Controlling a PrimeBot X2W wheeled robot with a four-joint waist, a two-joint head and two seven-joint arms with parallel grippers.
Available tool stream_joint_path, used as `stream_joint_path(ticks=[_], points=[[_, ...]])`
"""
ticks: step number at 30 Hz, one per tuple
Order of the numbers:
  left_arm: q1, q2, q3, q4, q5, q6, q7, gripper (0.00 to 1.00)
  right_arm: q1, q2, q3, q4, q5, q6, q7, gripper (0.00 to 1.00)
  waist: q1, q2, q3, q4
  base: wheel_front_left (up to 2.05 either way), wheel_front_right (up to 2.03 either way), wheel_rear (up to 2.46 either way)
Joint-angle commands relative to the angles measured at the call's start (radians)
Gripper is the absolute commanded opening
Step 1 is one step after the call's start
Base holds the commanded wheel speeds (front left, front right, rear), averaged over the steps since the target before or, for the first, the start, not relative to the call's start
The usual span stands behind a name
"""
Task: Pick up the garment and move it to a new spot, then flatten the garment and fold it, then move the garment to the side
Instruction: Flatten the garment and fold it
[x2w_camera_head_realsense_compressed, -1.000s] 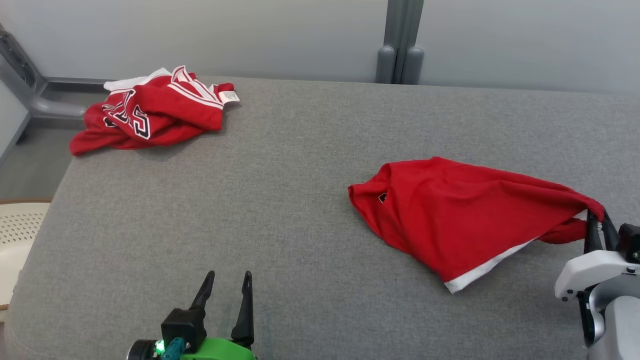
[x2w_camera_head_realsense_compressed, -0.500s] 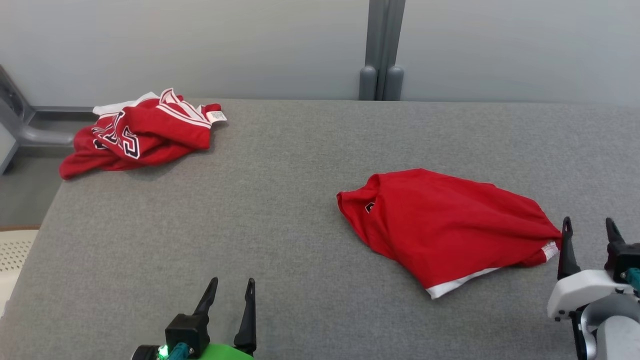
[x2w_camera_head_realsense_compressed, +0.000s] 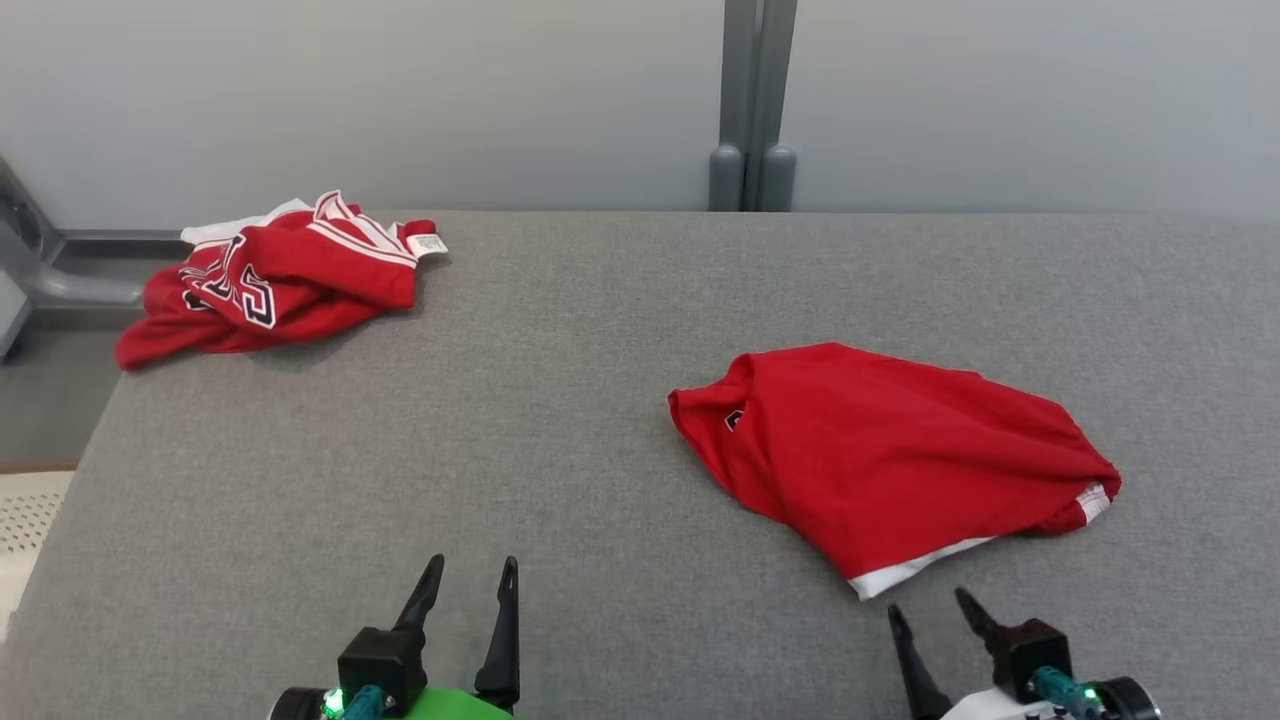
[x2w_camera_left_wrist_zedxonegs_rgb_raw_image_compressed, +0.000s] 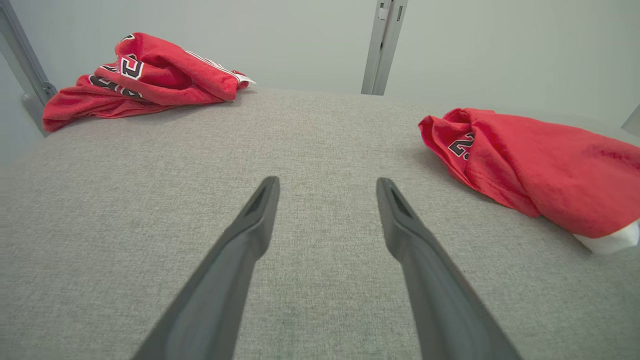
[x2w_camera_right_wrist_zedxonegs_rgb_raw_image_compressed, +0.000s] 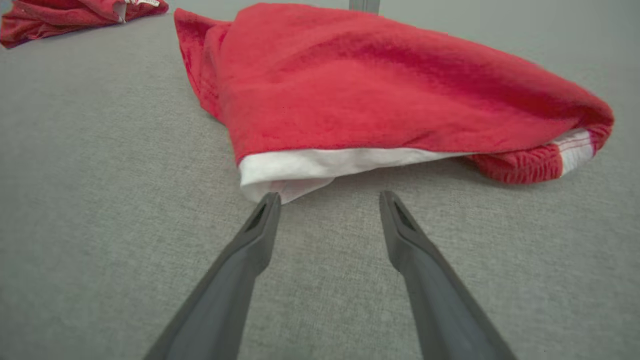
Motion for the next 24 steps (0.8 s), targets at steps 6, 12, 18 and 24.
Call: stream_joint_path(ticks=[6,12,18,24], points=[[-0.024,0.003,0.004,0.001,0.007,0.001,0.001,1.00,-0.054,-0.004,0.131,0.094,0.058,-0.001,-0.003,1.00,0.0000,0.0000,0.036,0.085,0.00,0.00,0.00],[-0.029,0.006,0.014,-0.002,0.008,-0.001,0.001,1.00,-0.126,-0.003,0.083,0.161,0.034,-0.001,-0.003,0.24,0.0000,0.0000,0.053,0.141,0.00,0.00,0.00],[-0.029,0.005,0.020,0.000,0.007,0.003,0.001,1.00,-0.170,-0.003,0.111,0.171,0.092,-0.001,-0.003,0.00,0.0000,0.0000,0.051,0.151,0.00,0.00,0.00],[-0.026,0.004,0.027,-0.002,0.000,0.007,0.001,1.00,-0.210,-0.003,0.253,0.077,0.235,-0.001,-0.003,0.00,0.0000,0.0000,0.040,0.131,0.00,0.00,0.00]])
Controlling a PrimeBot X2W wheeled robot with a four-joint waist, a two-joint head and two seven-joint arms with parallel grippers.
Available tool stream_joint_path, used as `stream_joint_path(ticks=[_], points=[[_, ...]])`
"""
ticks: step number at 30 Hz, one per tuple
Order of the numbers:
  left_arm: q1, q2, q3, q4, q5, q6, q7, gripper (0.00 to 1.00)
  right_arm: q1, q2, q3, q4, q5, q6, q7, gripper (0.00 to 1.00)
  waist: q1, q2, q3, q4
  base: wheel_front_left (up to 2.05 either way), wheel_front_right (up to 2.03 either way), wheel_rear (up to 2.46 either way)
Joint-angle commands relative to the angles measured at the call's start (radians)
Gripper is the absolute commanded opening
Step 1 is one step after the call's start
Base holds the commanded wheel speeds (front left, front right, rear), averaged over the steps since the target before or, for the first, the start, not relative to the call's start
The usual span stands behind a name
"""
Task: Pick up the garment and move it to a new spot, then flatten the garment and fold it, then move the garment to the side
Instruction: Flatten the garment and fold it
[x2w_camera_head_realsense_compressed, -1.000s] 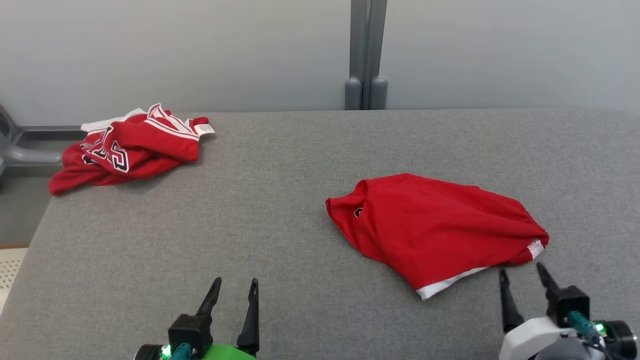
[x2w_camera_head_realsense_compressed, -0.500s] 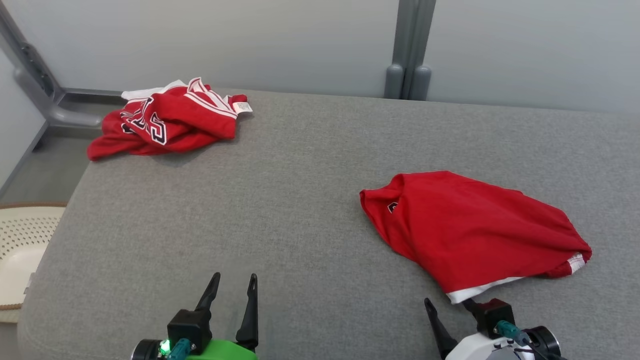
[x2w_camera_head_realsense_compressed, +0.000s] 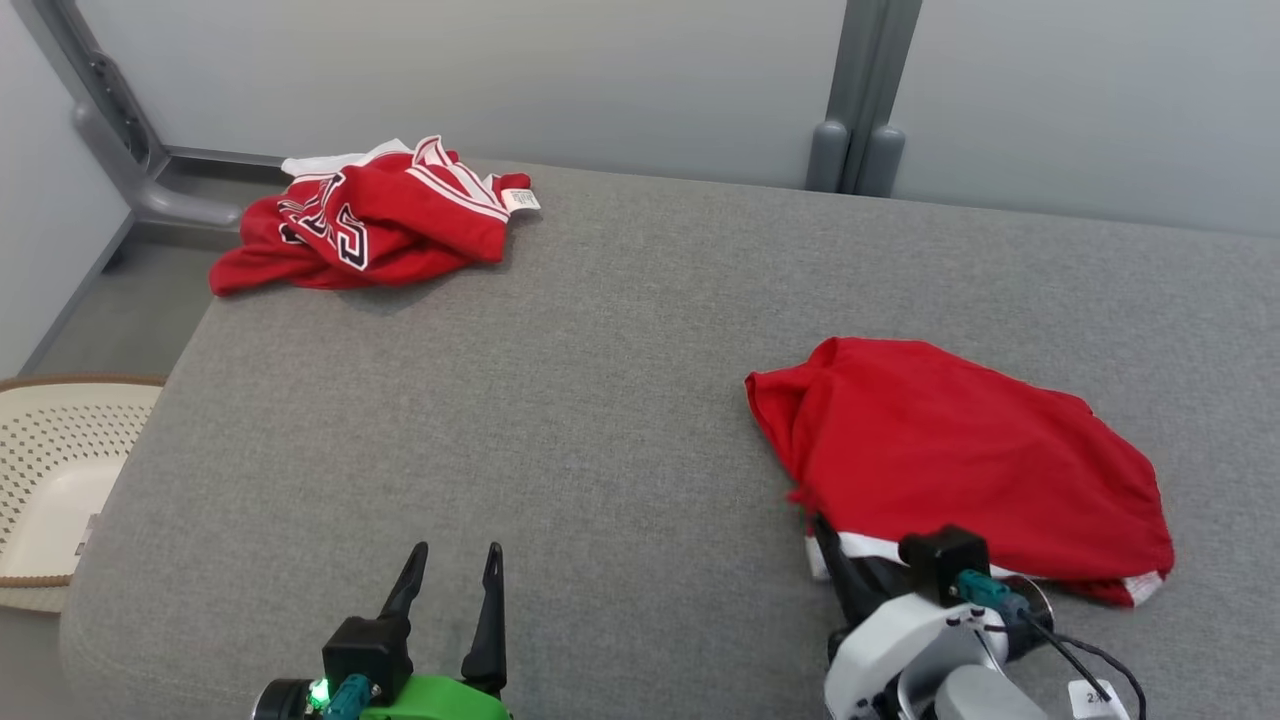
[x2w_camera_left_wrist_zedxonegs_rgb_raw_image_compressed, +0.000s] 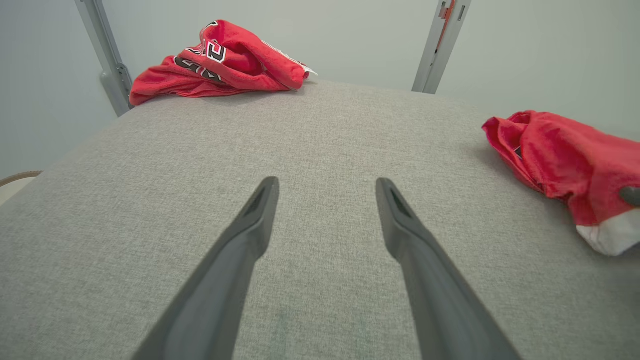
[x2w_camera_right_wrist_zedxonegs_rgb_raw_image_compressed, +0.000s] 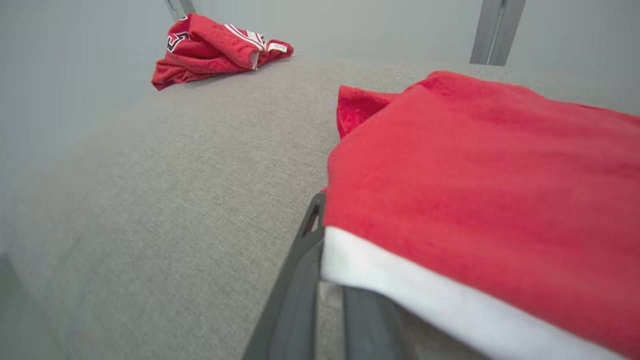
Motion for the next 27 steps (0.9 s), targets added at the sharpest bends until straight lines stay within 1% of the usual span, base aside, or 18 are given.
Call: stream_joint_path(ticks=[1,5,8,11,16,18,19,20,21,22,27], points=[[-0.012,0.003,0.001,-0.002,-0.005,0.001,0.001,1.00,-0.029,-0.003,0.026,-0.026,0.041,-0.001,-0.003,0.00,0.0000,0.0000,-0.003,-0.008,0.00,0.00,0.00],[-0.023,0.002,-0.004,-0.003,-0.008,-0.003,0.001,1.00,-0.091,-0.003,0.085,-0.079,0.172,-0.001,-0.003,0.00,0.0000,0.0000,0.002,-0.008,0.00,0.00,0.00],[-0.035,0.001,-0.009,-0.004,-0.014,-0.005,0.001,1.00,-0.148,-0.003,0.101,-0.081,0.259,-0.001,-0.003,0.00,0.0000,0.0000,0.017,0.007,0.00,0.00,0.00],[-0.042,0.001,-0.013,-0.004,-0.022,-0.004,0.001,1.00,-0.195,-0.003,0.115,-0.024,0.306,-0.001,-0.003,0.00,0.0000,0.0000,0.033,0.026,0.00,0.00,0.00],[-0.059,0.000,-0.022,-0.005,-0.034,0.000,0.001,1.00,-0.253,-0.003,0.127,0.133,0.311,-0.001,-0.003,0.00,0.0000,0.0000,0.062,0.054,0.00,0.00,0.00],[-0.065,0.000,-0.025,-0.007,-0.036,0.004,0.001,1.00,-0.263,-0.003,0.128,0.168,0.320,-0.001,-0.003,0.00,0.0000,0.0000,0.069,0.057,0.00,0.00,0.00],[-0.068,0.000,-0.024,-0.009,-0.039,0.009,0.001,1.00,-0.267,-0.003,0.129,0.179,0.321,-0.001,-0.003,0.22,0.0000,0.0000,0.074,0.054,0.00,0.00,0.00],[-0.068,0.000,-0.022,-0.011,-0.041,0.011,0.001,1.00,-0.266,-0.003,0.129,0.181,0.321,-0.001,-0.003,0.37,0.0000,0.0000,0.077,0.050,0.00,0.00,0.00],[-0.068,0.000,-0.021,-0.011,-0.041,0.013,0.001,1.00,-0.262,-0.003,0.127,0.179,0.321,-0.001,-0.003,0.96,0.0000,0.0000,0.078,0.044,0.00,0.00,0.00],[-0.067,0.000,-0.021,-0.011,-0.040,0.014,0.001,1.00,-0.257,-0.003,0.126,0.175,0.320,-0.001,-0.003,1.00,0.0000,0.0000,0.078,0.039,0.00,0.00,0.00],[-0.057,0.000,-0.026,-0.015,-0.039,0.018,0.001,1.00,-0.215,-0.003,0.125,0.134,0.294,-0.001,-0.003,1.00,0.0000,0.0000,0.069,-0.009,0.00,0.00,0.00]])
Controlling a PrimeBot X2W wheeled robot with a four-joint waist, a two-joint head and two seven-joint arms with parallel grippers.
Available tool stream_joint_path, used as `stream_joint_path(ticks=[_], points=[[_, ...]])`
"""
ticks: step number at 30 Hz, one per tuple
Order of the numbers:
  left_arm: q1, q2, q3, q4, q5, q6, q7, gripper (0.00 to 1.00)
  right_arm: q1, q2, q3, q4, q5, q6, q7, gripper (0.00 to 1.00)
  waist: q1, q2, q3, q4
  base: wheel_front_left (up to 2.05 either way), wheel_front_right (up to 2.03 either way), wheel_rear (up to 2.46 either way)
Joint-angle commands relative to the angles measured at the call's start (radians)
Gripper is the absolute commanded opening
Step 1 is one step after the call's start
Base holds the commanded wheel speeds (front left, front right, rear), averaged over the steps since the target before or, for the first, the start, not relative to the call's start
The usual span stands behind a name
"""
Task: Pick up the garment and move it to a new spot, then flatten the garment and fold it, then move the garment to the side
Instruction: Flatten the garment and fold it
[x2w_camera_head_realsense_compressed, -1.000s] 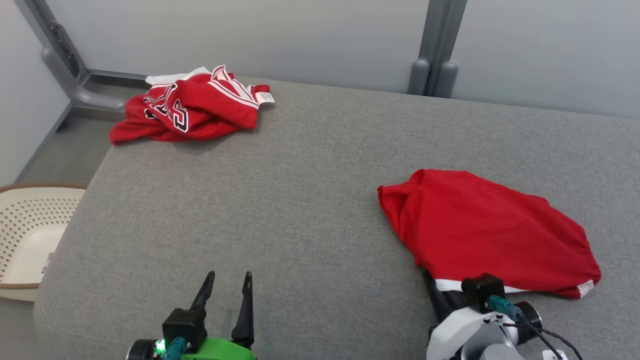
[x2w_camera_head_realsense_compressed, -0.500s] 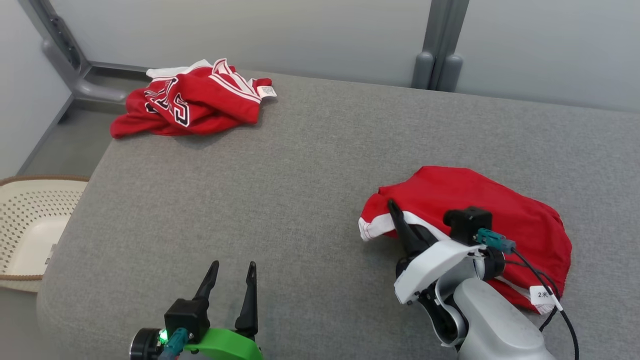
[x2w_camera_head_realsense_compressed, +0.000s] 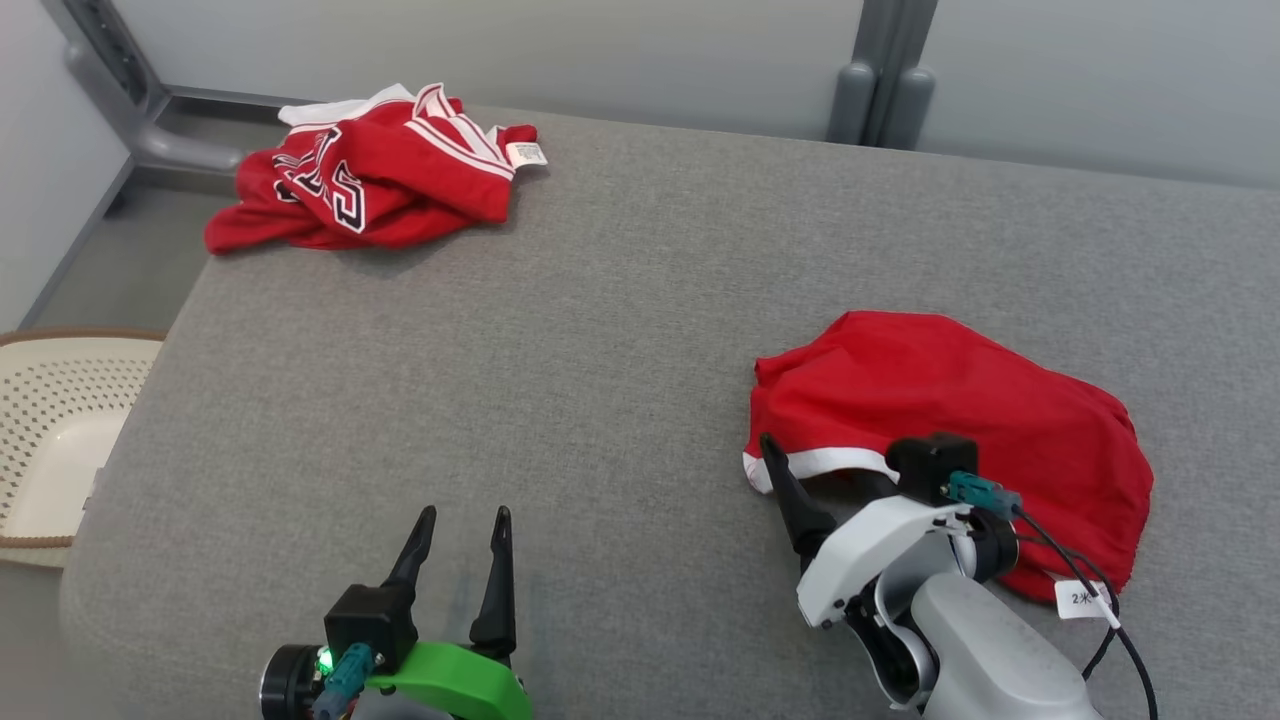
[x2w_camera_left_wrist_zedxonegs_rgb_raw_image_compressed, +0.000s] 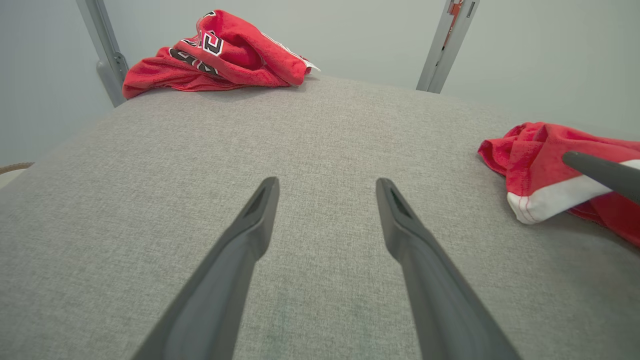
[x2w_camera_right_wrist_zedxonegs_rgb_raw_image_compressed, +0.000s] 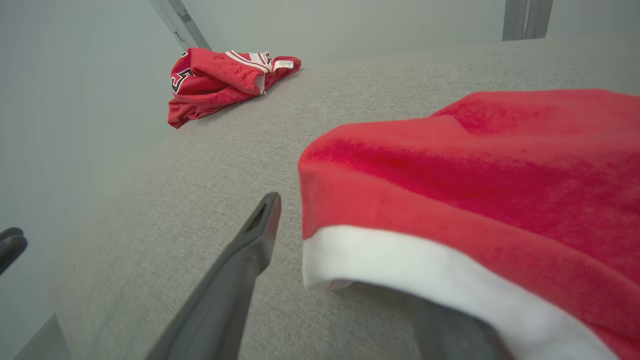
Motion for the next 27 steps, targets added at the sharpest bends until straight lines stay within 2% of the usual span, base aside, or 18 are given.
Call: stream_joint_path(ticks=[1,7,17,27], points=[[-0.007,0.001,-0.001,-0.002,0.002,0.003,0.001,1.00,0.028,-0.004,-0.010,-0.016,-0.010,-0.001,-0.003,1.00,0.0000,0.0000,-0.010,-0.035,0.00,0.00,0.00],[0.001,0.001,-0.011,0.000,0.007,0.001,0.001,1.00,0.131,-0.003,-0.074,-0.105,-0.103,-0.001,-0.003,1.00,0.0000,0.0000,-0.031,-0.102,0.00,0.00,0.00],[0.023,0.001,-0.021,-0.003,0.008,-0.001,0.001,1.00,0.340,-0.003,-0.268,-0.344,-0.222,-0.001,-0.003,1.00,0.0000,0.0000,-0.092,-0.203,0.00,0.00,0.00],[0.036,0.001,-0.048,0.009,-0.006,-0.001,0.001,1.00,0.426,-0.003,-0.437,-0.490,-0.335,-0.001,-0.003,1.00,0.0000,0.0000,-0.143,-0.243,0.00,0.00,0.00]])
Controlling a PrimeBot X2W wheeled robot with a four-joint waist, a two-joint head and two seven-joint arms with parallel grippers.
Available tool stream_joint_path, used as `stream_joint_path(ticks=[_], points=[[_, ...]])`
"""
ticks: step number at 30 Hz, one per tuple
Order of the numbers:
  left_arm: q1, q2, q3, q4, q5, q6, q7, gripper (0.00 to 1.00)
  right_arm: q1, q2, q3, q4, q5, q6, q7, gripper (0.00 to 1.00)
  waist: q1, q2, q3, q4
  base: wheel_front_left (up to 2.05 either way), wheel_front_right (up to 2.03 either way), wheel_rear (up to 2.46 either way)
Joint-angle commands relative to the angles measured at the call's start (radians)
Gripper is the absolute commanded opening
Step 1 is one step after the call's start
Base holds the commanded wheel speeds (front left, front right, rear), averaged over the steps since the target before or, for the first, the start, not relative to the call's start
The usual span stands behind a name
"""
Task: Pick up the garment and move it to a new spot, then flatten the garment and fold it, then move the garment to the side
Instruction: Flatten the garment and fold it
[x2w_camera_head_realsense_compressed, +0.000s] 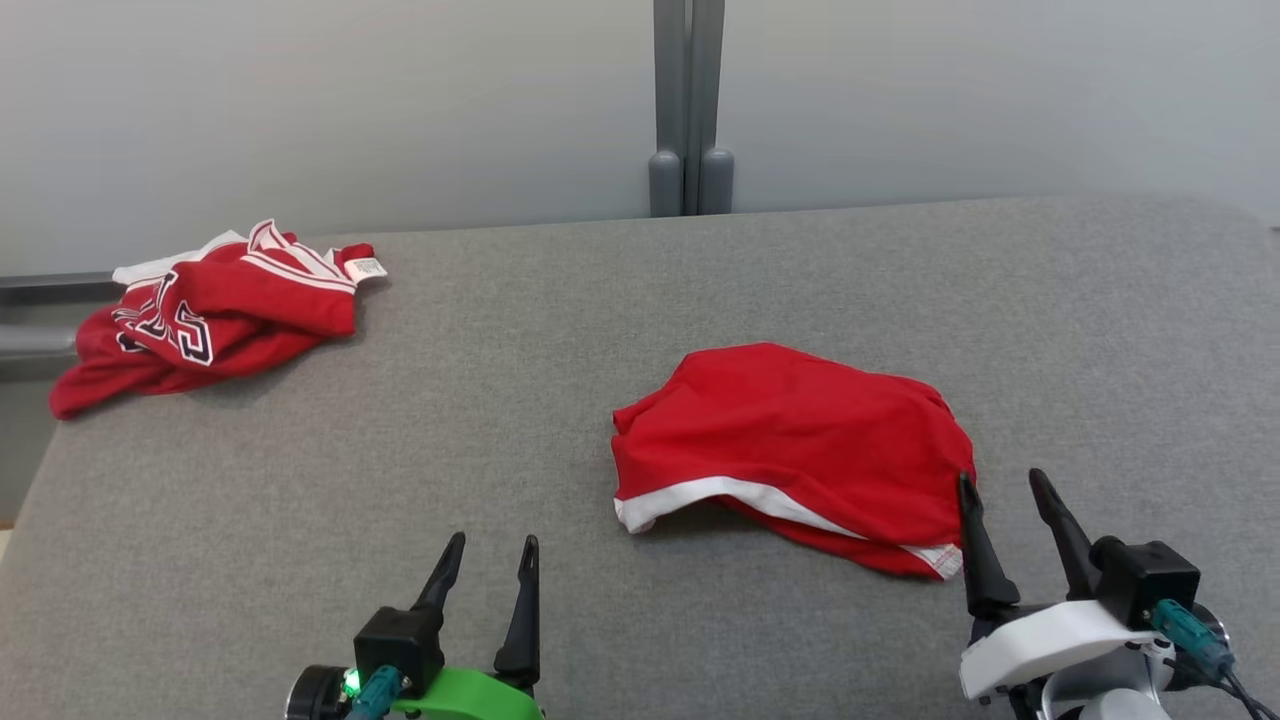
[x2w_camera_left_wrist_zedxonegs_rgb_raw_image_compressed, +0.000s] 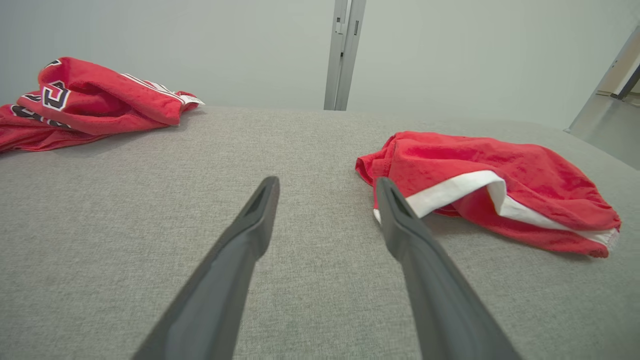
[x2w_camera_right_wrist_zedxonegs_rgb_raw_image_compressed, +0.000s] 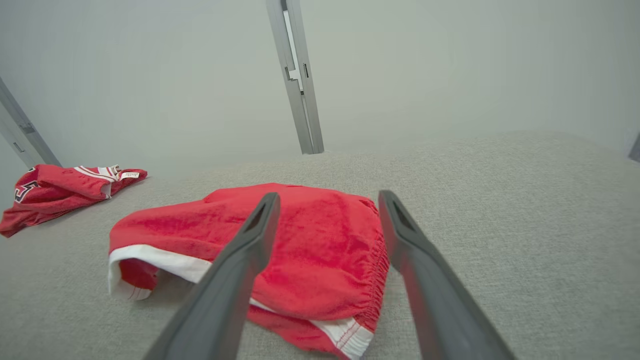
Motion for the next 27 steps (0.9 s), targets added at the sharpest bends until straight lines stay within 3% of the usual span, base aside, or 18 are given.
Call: stream_joint_path(ticks=[1,9,27], points=[[0.012,0.002,-0.001,0.005,-0.004,0.000,0.001,1.00,0.018,-0.002,-0.015,-0.012,-0.009,-0.001,-0.003,1.00,0.0000,-0.0001,-0.023,-0.013,0.00,0.00,0.00],[0.024,0.003,-0.015,0.010,-0.020,-0.002,0.001,1.00,0.052,-0.002,-0.070,-0.023,-0.016,-0.001,-0.003,1.00,0.0000,-0.0001,-0.047,0.000,0.00,0.00,0.00],[0.025,0.003,-0.019,0.019,-0.022,-0.009,0.001,1.00,0.038,-0.002,-0.056,-0.026,-0.023,-0.001,-0.003,1.00,0.0000,-0.0001,-0.033,-0.001,0.00,0.00,0.00]])
